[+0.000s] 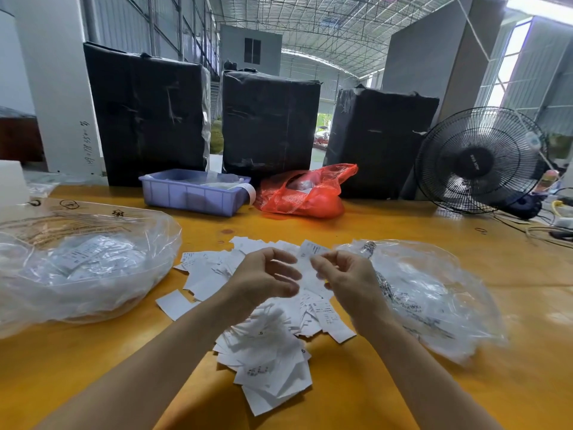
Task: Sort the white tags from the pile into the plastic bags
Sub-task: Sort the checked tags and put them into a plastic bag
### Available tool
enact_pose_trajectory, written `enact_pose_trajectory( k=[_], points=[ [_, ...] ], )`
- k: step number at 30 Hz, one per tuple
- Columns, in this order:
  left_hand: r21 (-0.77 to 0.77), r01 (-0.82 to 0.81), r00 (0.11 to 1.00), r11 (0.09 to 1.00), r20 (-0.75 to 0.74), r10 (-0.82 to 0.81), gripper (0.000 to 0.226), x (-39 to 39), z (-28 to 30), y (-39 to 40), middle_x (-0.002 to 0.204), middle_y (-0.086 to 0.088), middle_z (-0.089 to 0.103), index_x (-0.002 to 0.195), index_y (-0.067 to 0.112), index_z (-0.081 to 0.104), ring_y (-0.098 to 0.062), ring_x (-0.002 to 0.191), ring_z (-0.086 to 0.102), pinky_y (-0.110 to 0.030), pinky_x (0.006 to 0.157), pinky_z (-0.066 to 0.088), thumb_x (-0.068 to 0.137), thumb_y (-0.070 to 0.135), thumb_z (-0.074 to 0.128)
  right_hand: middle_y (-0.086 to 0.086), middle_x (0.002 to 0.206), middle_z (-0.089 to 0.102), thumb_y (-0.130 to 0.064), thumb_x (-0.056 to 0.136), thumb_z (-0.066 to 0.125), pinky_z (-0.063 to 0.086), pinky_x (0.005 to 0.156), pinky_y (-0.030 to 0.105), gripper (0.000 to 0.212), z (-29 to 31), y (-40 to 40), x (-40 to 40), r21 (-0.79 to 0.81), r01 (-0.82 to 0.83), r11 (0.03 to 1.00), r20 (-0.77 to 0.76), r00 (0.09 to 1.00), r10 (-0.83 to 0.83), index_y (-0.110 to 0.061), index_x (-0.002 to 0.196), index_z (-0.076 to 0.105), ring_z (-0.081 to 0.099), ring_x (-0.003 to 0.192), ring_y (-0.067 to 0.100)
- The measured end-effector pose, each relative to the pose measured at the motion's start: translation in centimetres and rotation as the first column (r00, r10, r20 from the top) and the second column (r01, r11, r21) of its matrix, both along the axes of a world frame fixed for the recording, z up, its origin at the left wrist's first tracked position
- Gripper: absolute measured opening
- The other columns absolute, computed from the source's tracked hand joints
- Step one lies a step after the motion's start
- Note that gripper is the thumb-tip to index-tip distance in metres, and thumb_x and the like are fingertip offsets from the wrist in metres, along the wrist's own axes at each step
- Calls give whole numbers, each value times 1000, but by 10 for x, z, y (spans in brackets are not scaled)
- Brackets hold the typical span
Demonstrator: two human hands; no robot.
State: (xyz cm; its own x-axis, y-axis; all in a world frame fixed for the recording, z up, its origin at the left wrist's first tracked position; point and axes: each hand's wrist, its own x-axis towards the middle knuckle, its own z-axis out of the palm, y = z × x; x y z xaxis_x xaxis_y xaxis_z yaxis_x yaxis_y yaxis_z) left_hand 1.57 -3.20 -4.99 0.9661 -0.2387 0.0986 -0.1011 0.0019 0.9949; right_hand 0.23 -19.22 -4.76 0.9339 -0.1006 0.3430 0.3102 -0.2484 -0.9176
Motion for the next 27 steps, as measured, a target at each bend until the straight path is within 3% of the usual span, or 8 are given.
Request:
enact_pose_trajectory(
  k=[3, 7, 11, 14, 16, 19, 23, 27],
  points=[
    [207, 0, 990, 978, 136, -29, 43, -3, 4, 3, 83, -5, 72, 95, 15, 63, -12, 72, 69, -24, 67, 55, 60, 6, 86, -8, 70, 59, -14, 85, 67, 44, 60, 12, 8, 0, -1, -2, -401, 46, 915, 181, 983, 30, -9, 78, 69, 53, 65, 1],
    [253, -95, 975, 963, 218, 39, 47, -3, 3, 1, 79, -10, 72, 95, 11, 61, -13, 67, 67, -23, 64, 56, 57, 5, 88, -4, 76, 59, -15, 85, 68, 40, 59, 9, 11, -5, 3, -3, -565, 47, 824, 228, 968, 101, -4, 84, 71, 50, 66, 0],
    [263, -110, 989, 959, 129, 78, 39, -2, -3, -1, 68, -10, 69, 95, 7, 63, -11, 58, 64, -20, 62, 53, 62, 1, 85, -4, 68, 61, -18, 88, 65, 45, 57, 17, 15, -3, 3, -1, -363, 95, 927, 271, 962, 8, -5, 82, 70, 58, 61, 6],
    [212, -97, 994, 972, 71, 84, 18, 1, -4, 1, 66, -6, 67, 85, 8, 71, -7, 55, 58, -14, 56, 47, 70, 6, 81, -1, 68, 65, -12, 85, 68, 56, 64, 34, 3, 2, -6, 1, -184, 162, 969, 294, 950, -103, -10, 86, 66, 65, 63, 13],
    [152, -96, 995, 984, 36, 92, 7, 2, -3, 3, 63, -2, 65, 76, 10, 73, -6, 55, 55, -14, 54, 45, 73, 11, 78, 2, 78, 66, -7, 84, 69, 58, 65, 33, 20, 1, -9, 1, -124, 157, 980, 278, 953, -118, -11, 101, 60, 67, 65, 12],
    [60, -91, 995, 994, -26, 93, 8, 2, -2, 3, 56, 3, 64, 75, 7, 71, -3, 49, 55, -13, 50, 44, 75, 14, 76, 3, 90, 65, -6, 86, 66, 58, 63, 26, 36, -1, -9, 3, -74, 108, 991, 254, 963, -86, -15, 117, 51, 67, 70, 13],
    [14, -69, 994, 998, -87, 70, 9, 1, -1, 3, 63, -1, 67, 81, 5, 72, -5, 54, 59, -16, 53, 45, 76, 12, 75, 4, 86, 68, -13, 91, 60, 56, 60, 25, 5, -2, -7, 5, -104, 48, 993, 244, 970, -21, -12, 95, 63, 66, 71, 14],
    [-38, -34, 991, 999, -131, 29, 10, 1, -1, 5, 73, -1, 72, 83, 7, 72, -7, 59, 63, -16, 54, 48, 76, 13, 73, -2, 82, 68, -18, 92, 59, 57, 64, 40, 11, -4, -8, 7, -154, 69, 986, 235, 971, -31, -14, 84, 65, 67, 75, 19]
  ],
)
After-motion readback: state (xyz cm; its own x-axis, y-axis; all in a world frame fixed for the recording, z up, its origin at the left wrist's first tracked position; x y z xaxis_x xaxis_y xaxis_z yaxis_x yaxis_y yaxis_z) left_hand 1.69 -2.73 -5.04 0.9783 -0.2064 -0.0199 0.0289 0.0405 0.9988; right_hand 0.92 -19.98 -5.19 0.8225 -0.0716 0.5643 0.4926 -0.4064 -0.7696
